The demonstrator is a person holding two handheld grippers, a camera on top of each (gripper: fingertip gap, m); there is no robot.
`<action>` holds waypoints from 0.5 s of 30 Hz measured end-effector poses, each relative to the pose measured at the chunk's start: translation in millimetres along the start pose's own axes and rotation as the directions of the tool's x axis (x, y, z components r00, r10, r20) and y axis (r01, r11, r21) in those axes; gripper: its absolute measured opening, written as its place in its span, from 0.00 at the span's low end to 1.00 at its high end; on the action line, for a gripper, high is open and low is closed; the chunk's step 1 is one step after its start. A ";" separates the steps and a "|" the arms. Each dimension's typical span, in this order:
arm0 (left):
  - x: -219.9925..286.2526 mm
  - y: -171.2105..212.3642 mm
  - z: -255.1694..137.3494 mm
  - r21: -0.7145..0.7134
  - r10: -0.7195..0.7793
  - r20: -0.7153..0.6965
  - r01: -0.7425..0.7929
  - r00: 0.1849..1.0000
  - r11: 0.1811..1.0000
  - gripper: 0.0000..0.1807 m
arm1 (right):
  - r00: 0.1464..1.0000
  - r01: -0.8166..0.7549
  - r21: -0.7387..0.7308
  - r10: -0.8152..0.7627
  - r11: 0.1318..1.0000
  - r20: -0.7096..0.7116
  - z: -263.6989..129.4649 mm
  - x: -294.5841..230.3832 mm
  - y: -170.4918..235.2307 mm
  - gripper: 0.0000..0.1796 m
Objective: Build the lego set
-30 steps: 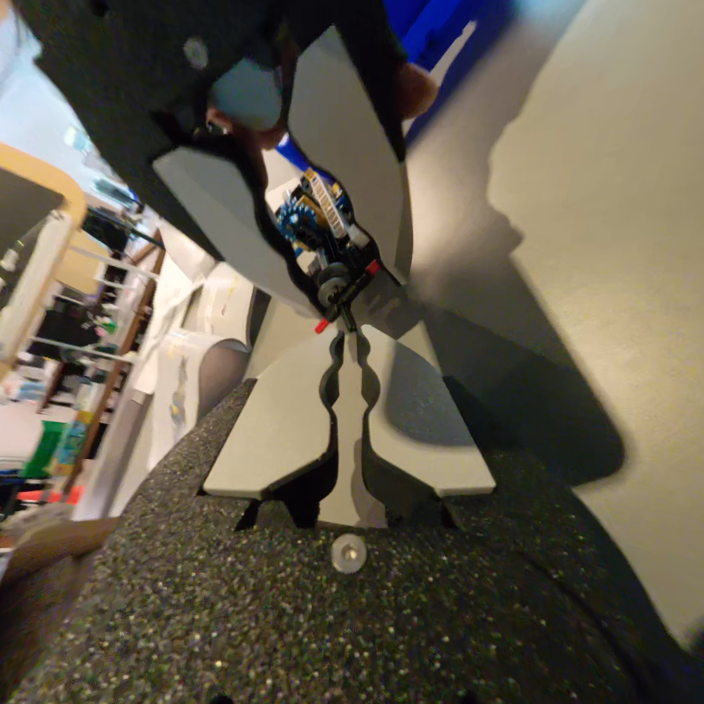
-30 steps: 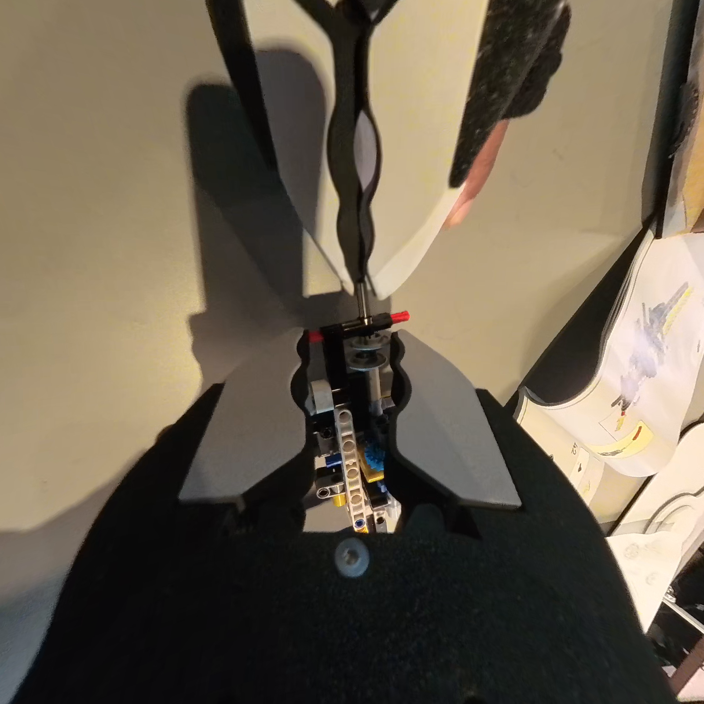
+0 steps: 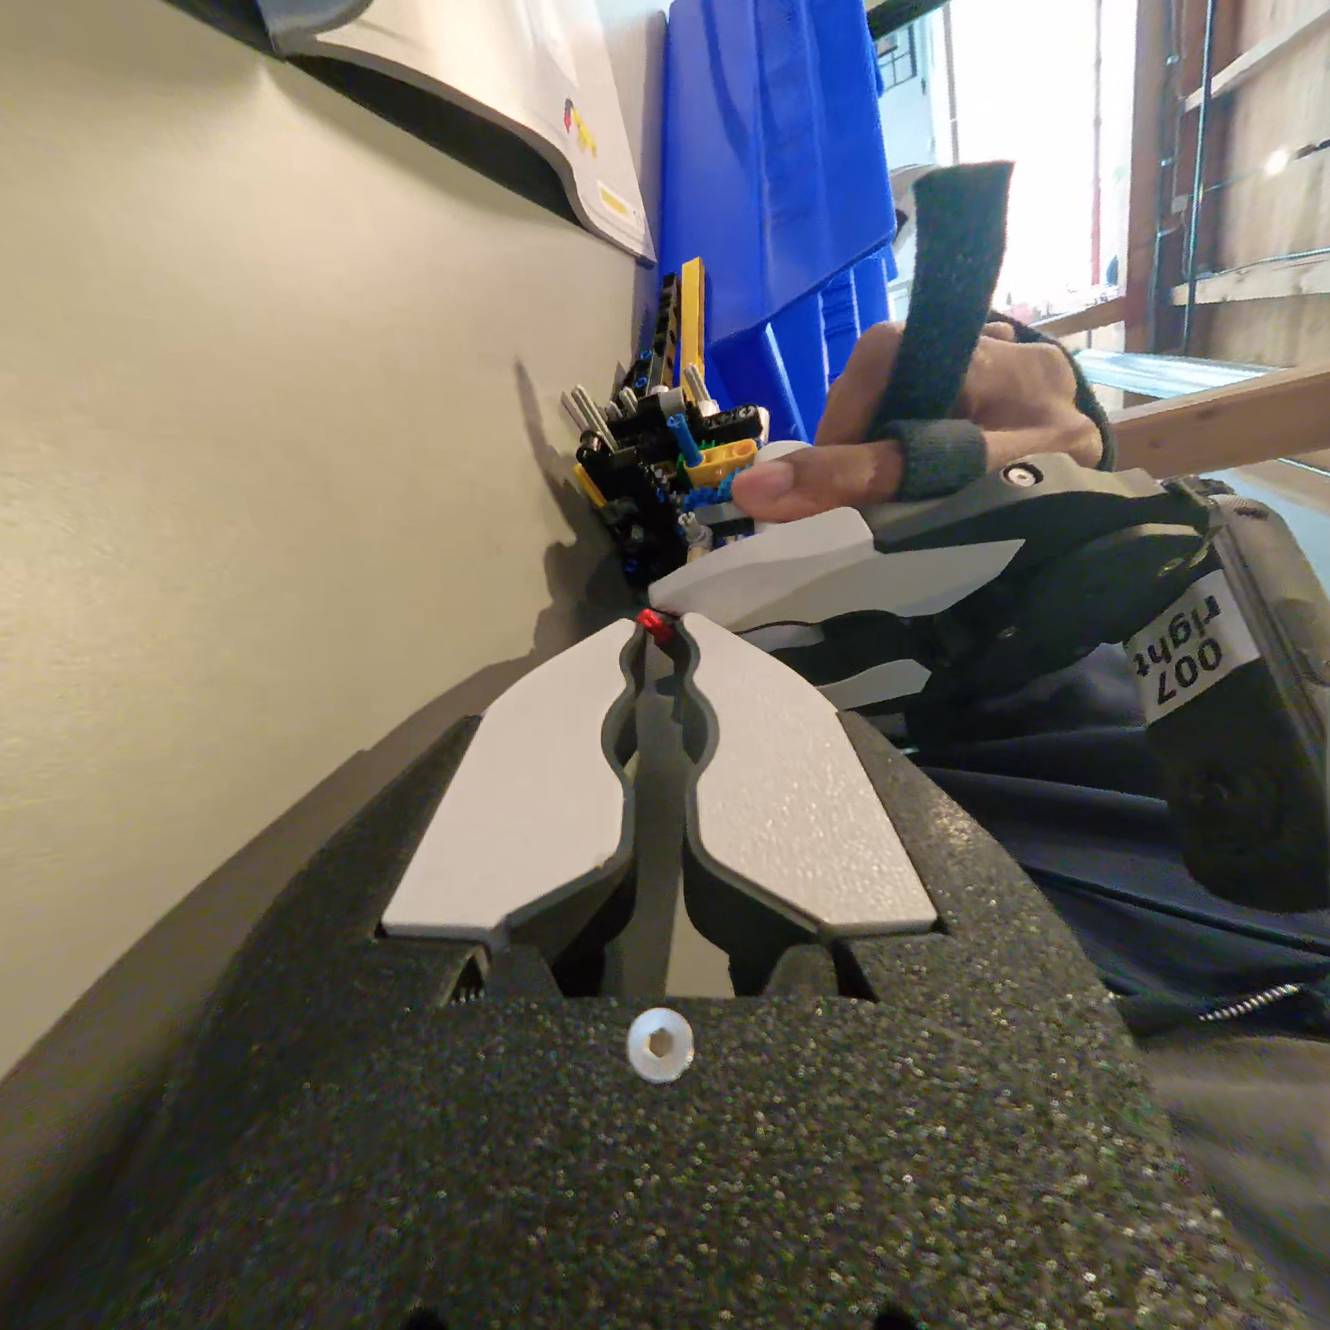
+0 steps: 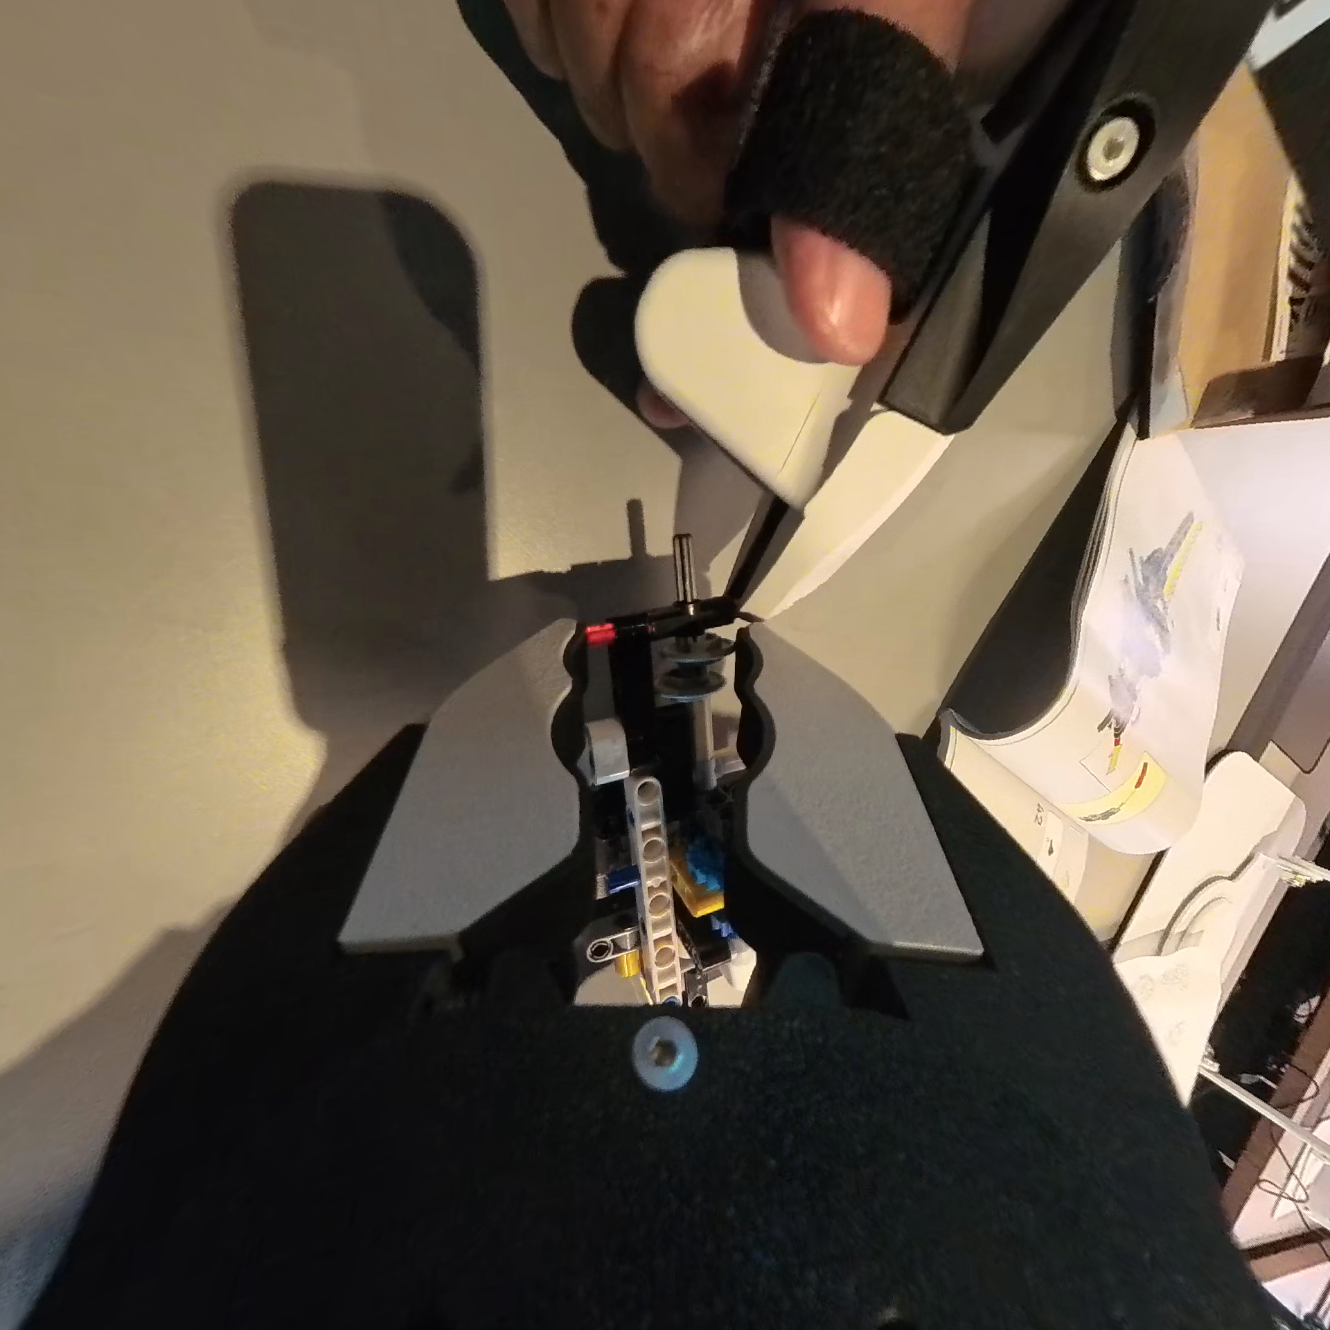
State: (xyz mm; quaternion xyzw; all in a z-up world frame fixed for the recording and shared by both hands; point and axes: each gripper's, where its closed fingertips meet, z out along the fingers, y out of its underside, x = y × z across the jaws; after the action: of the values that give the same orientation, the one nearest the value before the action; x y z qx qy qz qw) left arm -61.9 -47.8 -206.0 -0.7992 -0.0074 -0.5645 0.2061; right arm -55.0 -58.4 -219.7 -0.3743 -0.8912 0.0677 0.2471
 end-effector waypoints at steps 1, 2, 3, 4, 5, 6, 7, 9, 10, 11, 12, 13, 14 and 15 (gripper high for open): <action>-0.1 -0.1 -0.1 0.003 0.008 0.006 -0.008 1.000 1.000 0.04 | 1.000 -0.001 -0.001 0.001 1.000 0.000 0.1 0.1 0.1 0.22; -0.2 -0.1 -0.1 0.007 0.016 0.011 -0.016 1.000 1.000 0.04 | 1.000 -0.002 -0.002 0.002 1.000 -0.001 0.1 0.1 0.0 0.22; -0.2 -0.3 -0.3 0.011 0.023 0.015 -0.024 1.000 1.000 0.04 | 1.000 -0.005 -0.002 0.005 1.000 -0.001 0.2 0.2 0.0 0.22; 0.4 -0.5 -0.6 0.017 0.032 0.016 -0.032 0.999 0.999 0.04 | 1.000 -0.009 -0.003 0.009 1.000 -0.001 0.3 0.4 0.1 0.22; 0.9 -0.8 -0.7 0.021 0.042 0.018 -0.043 0.999 0.999 0.04 | 1.000 -0.013 -0.004 0.013 1.000 -0.001 0.4 0.4 0.2 0.22; 1.0 -1.1 -0.7 0.025 0.054 0.024 -0.054 0.998 0.998 0.04 | 1.000 -0.016 -0.004 0.016 1.000 -0.002 0.5 0.6 0.4 0.22; 1.5 -1.6 -0.8 0.031 0.066 0.027 -0.067 0.997 0.997 0.03 | 1.000 -0.020 -0.006 0.020 1.000 -0.001 0.4 0.8 0.7 0.22; 2.8 -2.0 -0.8 0.036 0.094 0.032 -0.095 0.995 0.995 0.03 | 1.000 -0.031 -0.009 0.031 0.999 0.003 0.9 0.8 1.5 0.22; 3.0 -1.9 -0.6 0.036 0.107 0.037 -0.108 0.994 0.994 0.03 | 1.000 -0.031 -0.009 0.031 0.999 0.003 0.7 0.9 1.6 0.22; 3.2 -1.8 -0.5 0.035 0.119 0.041 -0.120 0.992 0.992 0.03 | 1.000 -0.031 -0.010 0.031 0.999 0.004 0.7 0.7 1.8 0.22; 3.3 -1.8 -0.4 0.034 0.127 0.045 -0.129 0.991 0.991 0.03 | 1.000 -0.031 -0.009 0.031 0.999 0.004 0.7 0.6 1.9 0.22; 3.4 -1.5 -0.2 0.033 0.131 0.046 -0.133 0.990 0.991 0.03 | 0.999 -0.031 -0.010 0.032 0.999 0.005 0.6 0.4 2.2 0.22; 3.6 -1.3 -0.1 0.033 0.134 0.046 -0.135 0.990 0.990 0.03 | 0.999 -0.032 -0.010 0.032 0.999 0.005 0.4 0.3 2.3 0.22; 3.6 -0.9 0.1 0.030 0.135 0.046 -0.137 0.990 0.990 0.02 | 1.000 -0.031 -0.010 0.031 0.999 0.005 0.4 0.4 2.6 0.22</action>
State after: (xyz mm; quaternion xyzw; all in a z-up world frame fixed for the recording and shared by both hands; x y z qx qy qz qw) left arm -60.7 -47.7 -202.4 -0.8065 0.0333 -0.5315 0.2570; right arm -53.7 -56.2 -220.6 -0.3892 -0.8862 0.0679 0.2419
